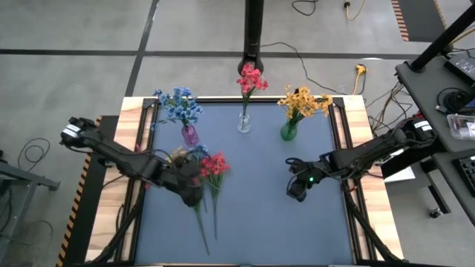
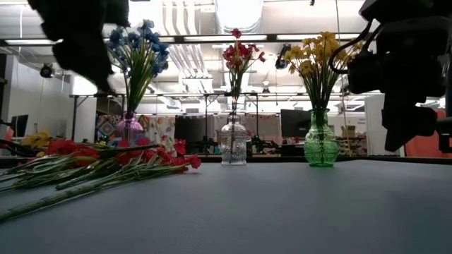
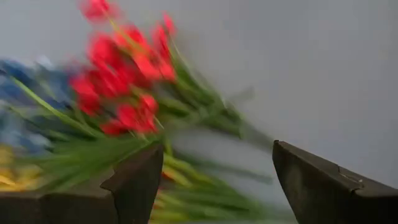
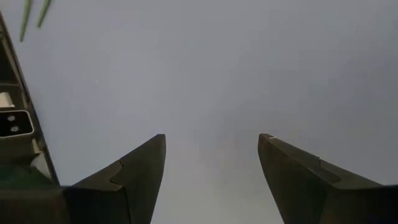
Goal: Sort flowers into vase by color
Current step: Put the left red flower into the transparent vase
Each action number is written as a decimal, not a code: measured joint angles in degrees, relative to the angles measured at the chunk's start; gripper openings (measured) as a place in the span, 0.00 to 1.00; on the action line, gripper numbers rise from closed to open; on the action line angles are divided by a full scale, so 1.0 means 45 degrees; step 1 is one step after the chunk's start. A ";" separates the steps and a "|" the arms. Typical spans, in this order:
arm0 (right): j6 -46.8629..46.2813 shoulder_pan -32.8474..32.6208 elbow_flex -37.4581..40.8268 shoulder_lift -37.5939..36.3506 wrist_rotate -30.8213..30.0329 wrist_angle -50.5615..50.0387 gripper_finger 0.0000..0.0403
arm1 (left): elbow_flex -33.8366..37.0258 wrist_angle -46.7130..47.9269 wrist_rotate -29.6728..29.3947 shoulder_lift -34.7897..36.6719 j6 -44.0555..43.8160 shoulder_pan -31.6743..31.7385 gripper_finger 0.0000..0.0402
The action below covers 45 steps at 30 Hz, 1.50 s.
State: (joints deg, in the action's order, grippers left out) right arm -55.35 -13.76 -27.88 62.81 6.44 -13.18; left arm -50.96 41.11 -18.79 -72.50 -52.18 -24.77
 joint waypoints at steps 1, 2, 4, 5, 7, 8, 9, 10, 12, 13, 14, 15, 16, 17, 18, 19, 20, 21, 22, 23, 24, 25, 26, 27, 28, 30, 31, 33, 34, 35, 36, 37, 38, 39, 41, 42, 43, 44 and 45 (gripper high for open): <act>0.0135 0.0000 0.0000 0.0000 -0.0025 -0.0008 0.61 | -0.0002 -0.0006 0.0498 -0.0310 -0.0018 0.0000 0.71; 0.0224 0.0000 0.0000 0.0000 -0.0074 -0.0026 0.61 | -0.0020 0.0033 0.1004 -0.0621 -0.0077 0.0000 0.71; 0.0298 0.0000 0.0000 0.0000 -0.0094 0.0016 0.61 | -0.0283 0.0175 0.2246 -0.1266 -0.0346 0.0000 0.71; 0.0300 0.0000 0.0000 -0.0001 -0.0094 0.0010 0.61 | -0.0512 0.0314 0.2950 -0.1591 -0.0539 0.0000 0.71; 0.0312 0.0000 0.0000 -0.0005 -0.0091 -0.0011 0.61 | -0.1168 0.1062 0.4030 -0.2244 -0.0887 0.0000 0.71; 0.0323 0.0000 0.0000 -0.0005 -0.0094 -0.0007 0.61 | -0.1572 0.1548 0.4375 -0.2600 -0.0998 0.0000 0.71; 0.0362 0.0000 0.0000 -0.0005 -0.0094 -0.0011 0.61 | -0.1996 0.2008 0.4496 -0.2954 -0.1046 -0.0001 0.71; 0.0464 0.0000 0.0000 -0.0005 -0.0094 -0.0011 0.61 | -0.2455 0.2422 0.4517 -0.3316 -0.1064 -0.0010 0.71; 0.0591 0.0000 0.0000 -0.0005 -0.0091 -0.0011 0.61 | -0.3381 0.3075 0.4466 -0.4046 -0.1062 0.0019 0.71; 0.0639 0.0000 0.0000 -0.0005 -0.0090 -0.0011 0.61 | -0.3832 0.3378 0.4445 -0.4445 -0.1185 0.0022 0.71; 0.0692 0.0000 0.0000 -0.0005 -0.0090 -0.0015 0.61 | -0.4335 0.3847 0.4477 -0.4878 -0.1409 0.0029 0.71; 0.0779 0.0000 0.0000 -0.0005 -0.0089 -0.0016 0.60 | -0.4795 0.4322 0.4606 -0.5309 -0.1689 0.0034 0.71; 0.0848 0.0000 0.0000 -0.0005 -0.0084 -0.0016 0.60 | -0.5274 0.4802 0.4831 -0.5742 -0.2010 0.0034 0.71; 0.0921 0.0000 0.0000 -0.0005 -0.0089 -0.0026 0.60 | -0.5677 0.5125 0.4990 -0.6140 -0.2273 0.0013 0.71; 0.1036 0.0000 0.0000 -0.0005 -0.0089 -0.0031 0.60 | -0.6088 0.5433 0.5070 -0.6513 -0.2515 -0.0064 0.71; 0.1188 0.0000 0.0000 -0.0005 -0.0091 -0.0026 0.60 | -0.6401 0.5631 0.5061 -0.6823 -0.2757 -0.0175 0.71; 0.1285 0.0000 0.0000 -0.0005 -0.0089 -0.0035 0.60 | -0.6674 0.5813 0.5068 -0.7105 -0.3070 -0.0301 0.71; 0.1436 0.0000 0.0000 -0.0005 -0.0094 -0.0032 0.60 | -0.6875 0.5906 0.5072 -0.7323 -0.3497 -0.0432 0.71; 0.1600 0.0000 0.0000 0.0000 -0.0102 -0.0026 0.60 | -0.7019 0.5917 0.5076 -0.7457 -0.3964 -0.0556 0.71; 0.1782 0.0000 0.0000 0.0000 -0.0103 -0.0031 0.60 | -0.7114 0.5866 0.5074 -0.7548 -0.4478 -0.0718 0.71; 0.1943 0.0000 0.0000 0.0000 -0.0115 -0.0026 0.60 | -0.7154 0.5798 0.5043 -0.7563 -0.5034 -0.0912 0.71; 0.2101 0.0000 0.0000 0.0001 -0.0130 -0.0026 0.60 | -0.7148 0.5728 0.4816 -0.7564 -0.5675 -0.1134 0.71; 0.2240 0.0000 0.0000 0.0005 -0.0178 -0.0026 0.60 | -0.7068 0.5573 0.4487 -0.7539 -0.6460 -0.1362 0.71; 0.2356 0.0000 0.0000 0.0005 -0.0234 -0.0024 0.60 | -0.6987 0.5476 0.4181 -0.7509 -0.7324 -0.1595 0.71; 0.2515 0.0000 0.0000 0.0005 -0.0317 -0.0021 0.60 | -0.6920 0.5473 0.3886 -0.7500 -0.8181 -0.1838 0.71; 0.2665 0.0000 0.0000 0.0005 -0.0430 -0.0018 0.60 | -0.6791 0.5515 0.3346 -0.7477 -0.9678 -0.2277 0.71; 0.2714 0.0000 0.0000 0.0005 -0.0432 -0.0017 0.60 | -0.6673 0.5452 0.3184 -0.7459 -1.0367 -0.2457 0.71; 0.2767 0.0000 0.0000 0.0005 -0.0434 -0.0016 0.60 | -0.6311 0.5243 0.3112 -0.7473 -1.1270 -0.2696 0.71; 0.2776 0.0000 0.0000 0.0009 -0.0434 -0.0021 0.60 | -0.6094 0.4981 0.3100 -0.7509 -1.1505 -0.2767 0.71; 0.2777 0.0000 0.0000 0.0010 -0.0433 -0.0021 0.59 | -0.5878 0.4550 0.3084 -0.7550 -1.1648 -0.2801 0.70; 0.2777 0.0000 0.0000 0.0010 -0.0434 -0.0021 0.59 | -0.5658 0.4028 0.3080 -0.7589 -1.1692 -0.2798 0.70; 0.2777 0.0000 0.0000 0.0010 -0.0434 -0.0021 0.59 | -0.5412 0.3452 0.3071 -0.7608 -1.1715 -0.2798 0.69; 0.2786 0.0000 0.0000 0.0010 -0.0434 -0.0021 0.59 | -0.5174 0.2860 0.3063 -0.7613 -1.1724 -0.2798 0.68; 0.2788 0.0000 0.0000 0.0010 -0.0434 -0.0021 0.59 | -0.4962 0.2370 0.3043 -0.7618 -1.1725 -0.2793 0.67; 0.2791 0.0000 0.0000 0.0010 -0.0434 -0.0021 0.59 | -0.4572 0.1787 0.2998 -0.7618 -1.1824 -0.2790 0.65; 0.2791 0.0000 0.0000 0.0010 -0.0434 -0.0021 0.59 | -0.4375 0.1720 0.2993 -0.7618 -1.1987 -0.2788 0.63; 0.2791 -0.0004 0.0000 0.0010 -0.0434 -0.0021 0.59 | -0.4189 0.1740 0.2993 -0.7618 -1.2165 -0.2788 0.62; 0.2791 -0.0031 0.0000 0.0010 -0.0442 -0.0022 0.59 | -0.4048 0.1765 0.2998 -0.7623 -1.2289 -0.2788 0.61; 0.2795 -0.0053 0.0000 0.0010 -0.0443 -0.0021 0.59 | -0.3946 0.1749 0.3003 -0.7623 -1.2344 -0.2794 0.60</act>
State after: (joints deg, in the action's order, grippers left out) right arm -42.77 -14.00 -27.88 62.85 4.45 -13.28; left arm -68.72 48.98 -5.27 -106.80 -107.73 -37.35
